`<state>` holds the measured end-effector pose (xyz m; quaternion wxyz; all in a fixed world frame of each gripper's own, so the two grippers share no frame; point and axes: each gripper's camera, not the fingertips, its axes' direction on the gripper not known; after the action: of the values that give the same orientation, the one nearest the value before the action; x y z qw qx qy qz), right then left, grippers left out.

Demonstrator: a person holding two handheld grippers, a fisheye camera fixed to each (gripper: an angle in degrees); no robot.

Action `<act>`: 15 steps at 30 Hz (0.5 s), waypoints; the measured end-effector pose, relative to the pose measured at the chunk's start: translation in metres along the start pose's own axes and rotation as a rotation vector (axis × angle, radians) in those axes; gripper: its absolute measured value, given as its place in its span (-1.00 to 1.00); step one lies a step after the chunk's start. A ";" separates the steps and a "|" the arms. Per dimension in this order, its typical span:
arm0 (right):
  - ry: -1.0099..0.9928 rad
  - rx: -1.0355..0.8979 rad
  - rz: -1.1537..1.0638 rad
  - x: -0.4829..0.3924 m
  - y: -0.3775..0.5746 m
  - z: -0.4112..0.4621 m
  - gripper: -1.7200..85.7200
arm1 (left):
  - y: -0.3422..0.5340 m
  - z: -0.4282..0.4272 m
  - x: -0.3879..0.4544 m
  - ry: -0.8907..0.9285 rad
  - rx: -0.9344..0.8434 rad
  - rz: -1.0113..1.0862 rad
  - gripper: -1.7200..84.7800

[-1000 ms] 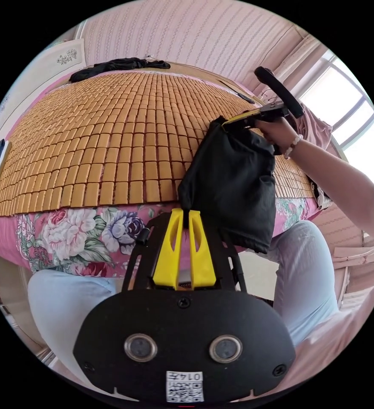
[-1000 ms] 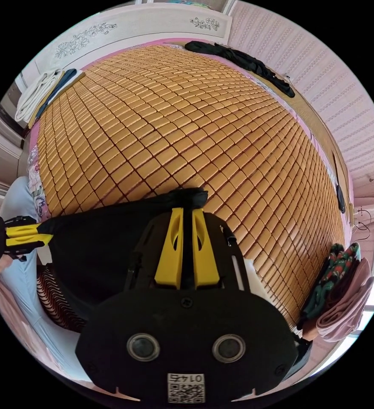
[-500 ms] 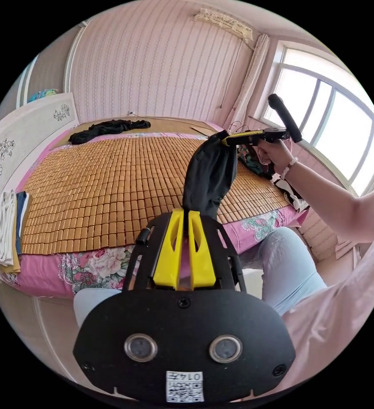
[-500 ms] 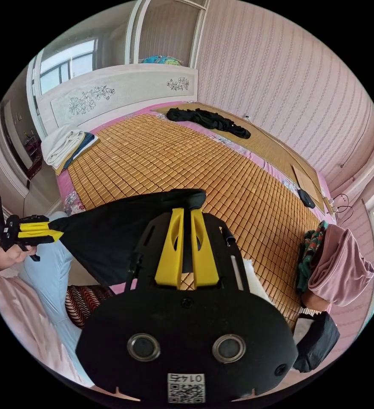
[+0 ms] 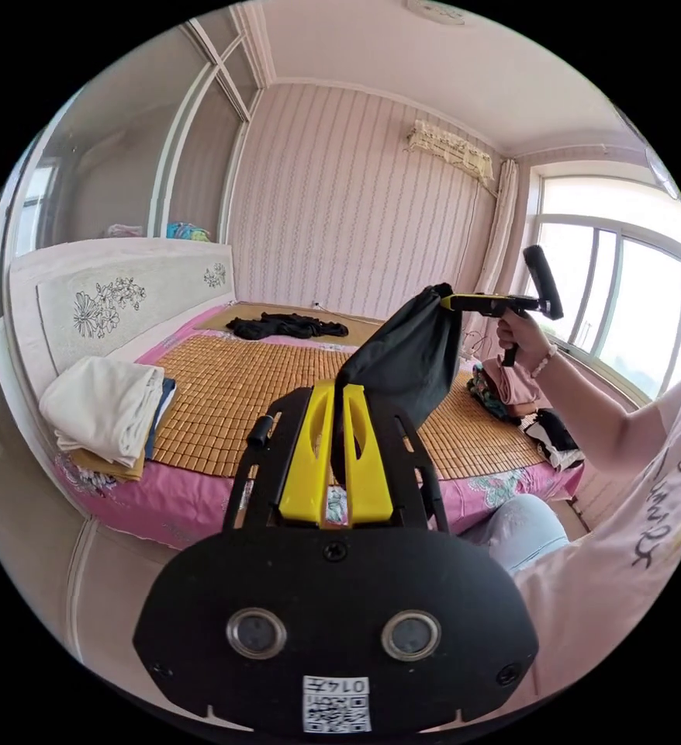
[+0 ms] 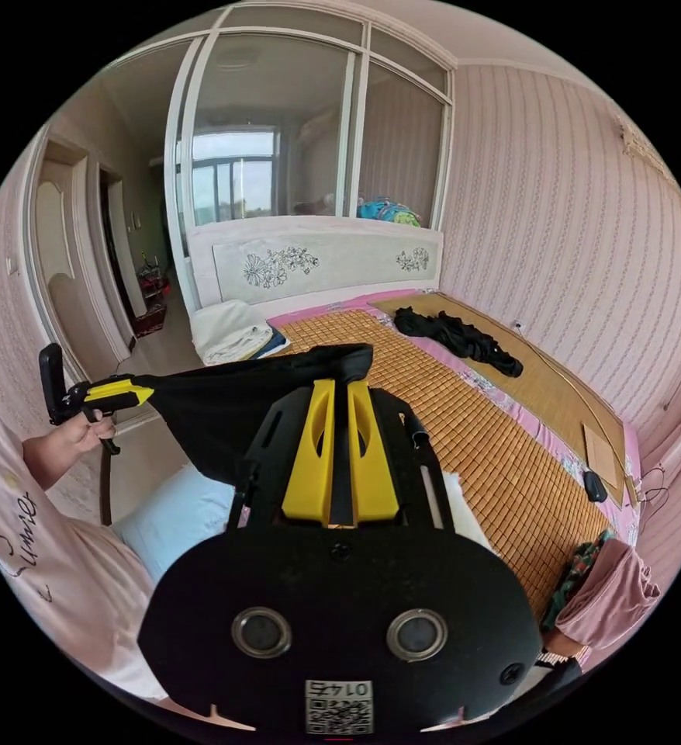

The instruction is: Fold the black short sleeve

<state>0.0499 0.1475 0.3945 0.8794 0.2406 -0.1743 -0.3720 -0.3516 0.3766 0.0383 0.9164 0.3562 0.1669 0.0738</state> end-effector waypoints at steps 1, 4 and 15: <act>-0.015 0.004 -0.013 -0.007 -0.005 0.004 -0.94 | 0.001 -0.016 -0.014 -0.016 0.017 -0.021 -0.98; -0.087 0.024 -0.078 -0.040 -0.033 0.028 -0.94 | 0.006 -0.050 -0.050 -0.074 0.049 -0.073 -0.98; -0.361 -0.075 -0.340 -0.176 -0.242 0.216 -0.87 | -0.005 -0.106 -0.239 -0.425 0.267 -0.335 -0.92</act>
<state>-0.3096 0.0673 0.4156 0.7670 0.1632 -0.2716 -0.5579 -0.6127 0.3784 0.0224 0.8752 0.4487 0.0359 -0.1773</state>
